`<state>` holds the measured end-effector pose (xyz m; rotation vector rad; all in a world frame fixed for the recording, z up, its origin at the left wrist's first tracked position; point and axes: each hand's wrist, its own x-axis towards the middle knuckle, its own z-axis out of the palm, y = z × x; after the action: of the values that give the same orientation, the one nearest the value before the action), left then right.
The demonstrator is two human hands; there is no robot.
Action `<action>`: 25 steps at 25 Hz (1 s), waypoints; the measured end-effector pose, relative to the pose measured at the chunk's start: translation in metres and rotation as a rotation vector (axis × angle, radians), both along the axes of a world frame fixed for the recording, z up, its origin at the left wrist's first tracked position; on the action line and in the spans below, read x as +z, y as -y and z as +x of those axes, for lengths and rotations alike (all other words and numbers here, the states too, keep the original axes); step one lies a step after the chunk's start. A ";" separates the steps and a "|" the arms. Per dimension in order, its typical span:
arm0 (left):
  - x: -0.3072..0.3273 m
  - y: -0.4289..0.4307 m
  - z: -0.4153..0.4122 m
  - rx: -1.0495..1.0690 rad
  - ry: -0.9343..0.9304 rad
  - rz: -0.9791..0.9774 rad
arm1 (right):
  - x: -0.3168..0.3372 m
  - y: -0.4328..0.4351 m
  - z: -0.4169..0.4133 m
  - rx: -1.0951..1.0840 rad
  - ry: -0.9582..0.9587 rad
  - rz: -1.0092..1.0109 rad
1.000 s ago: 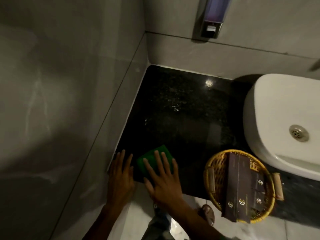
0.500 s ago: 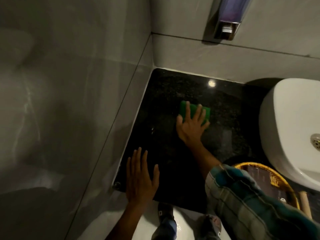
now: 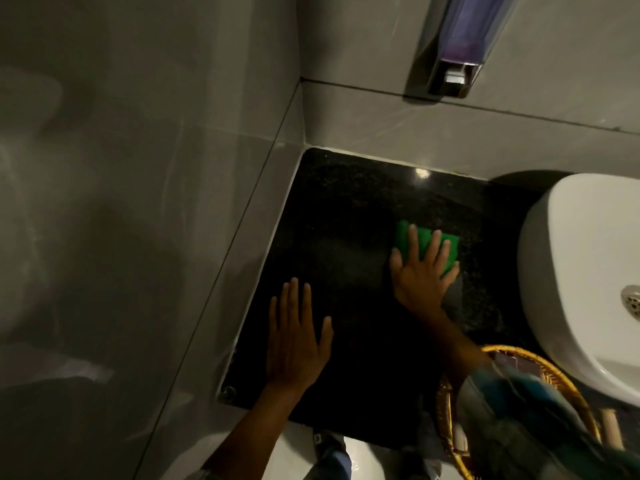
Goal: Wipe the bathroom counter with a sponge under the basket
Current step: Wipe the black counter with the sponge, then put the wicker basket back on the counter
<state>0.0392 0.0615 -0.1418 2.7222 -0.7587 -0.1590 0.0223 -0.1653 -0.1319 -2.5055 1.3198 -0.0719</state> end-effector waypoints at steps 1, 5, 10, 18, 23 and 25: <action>-0.002 0.002 0.002 0.003 0.010 -0.005 | 0.004 0.012 0.016 -0.063 0.015 0.029; -0.006 0.000 0.001 0.010 0.026 -0.015 | 0.016 0.022 0.067 0.128 -0.023 0.232; 0.008 0.005 -0.002 0.017 0.005 -0.031 | 0.078 0.028 -0.009 0.159 0.266 0.296; 0.079 0.077 -0.096 -0.267 -0.488 -0.195 | 0.130 0.004 -0.302 -0.332 -0.133 0.014; 0.086 0.075 -0.127 -0.348 -0.705 -0.183 | 0.116 -0.004 -0.299 -0.481 0.117 0.404; 0.088 0.066 -0.113 -0.246 -0.607 -0.180 | 0.114 -0.012 -0.286 -0.430 0.150 0.391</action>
<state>-0.0741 -0.0044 -0.0536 2.2105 -0.8571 -0.8764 -0.2637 -0.1535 -0.0175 -1.8344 1.6063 -0.0840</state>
